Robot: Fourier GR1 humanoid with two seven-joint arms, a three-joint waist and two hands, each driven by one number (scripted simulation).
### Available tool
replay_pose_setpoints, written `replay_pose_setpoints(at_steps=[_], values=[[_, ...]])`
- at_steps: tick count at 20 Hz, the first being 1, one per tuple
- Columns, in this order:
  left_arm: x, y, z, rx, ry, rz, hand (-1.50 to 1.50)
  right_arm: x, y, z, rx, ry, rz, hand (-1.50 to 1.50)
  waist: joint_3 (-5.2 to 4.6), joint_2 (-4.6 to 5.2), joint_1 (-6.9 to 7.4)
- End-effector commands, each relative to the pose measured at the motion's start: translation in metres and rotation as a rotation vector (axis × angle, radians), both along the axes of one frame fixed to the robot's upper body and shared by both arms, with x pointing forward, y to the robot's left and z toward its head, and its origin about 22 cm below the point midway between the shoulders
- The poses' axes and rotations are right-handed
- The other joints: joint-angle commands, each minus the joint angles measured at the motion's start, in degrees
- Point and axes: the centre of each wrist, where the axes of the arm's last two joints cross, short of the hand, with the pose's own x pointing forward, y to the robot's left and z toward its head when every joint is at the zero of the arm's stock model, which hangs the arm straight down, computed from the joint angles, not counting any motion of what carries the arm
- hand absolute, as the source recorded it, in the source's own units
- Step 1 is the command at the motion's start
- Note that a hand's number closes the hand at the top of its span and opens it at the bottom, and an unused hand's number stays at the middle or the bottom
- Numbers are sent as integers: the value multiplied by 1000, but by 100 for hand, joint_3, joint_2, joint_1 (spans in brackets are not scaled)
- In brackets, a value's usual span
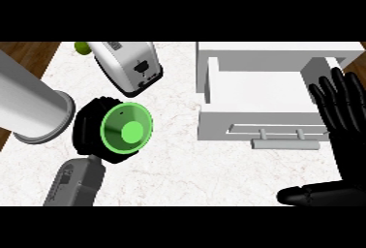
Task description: Pick up the cup, place it into the drawer and close the drawer
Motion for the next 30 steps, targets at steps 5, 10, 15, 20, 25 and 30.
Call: replay_pose_setpoints(at_steps=[5,10,15,20,25,30], values=[[29,-46,95,-21,-29,-52,150,6,2,-5,13,9,21,-150,-3,16,-48],[49,-59,136,16,-51,-55,150,1,-8,6,-2,-3,-24,-150,-4,23,-80],[59,-99,162,73,-61,-36,150,-3,-9,10,-14,-14,-13,-150,-4,25,-95],[59,-110,173,114,-51,-32,150,11,-7,-15,-8,22,-20,-150,-4,25,-66],[77,-143,177,159,-12,-46,150,-12,5,0,-6,3,-5,-150,-5,27,-134],[102,-167,204,194,16,-35,150,16,-7,-16,1,-14,-13,-150,-2,49,-149]])
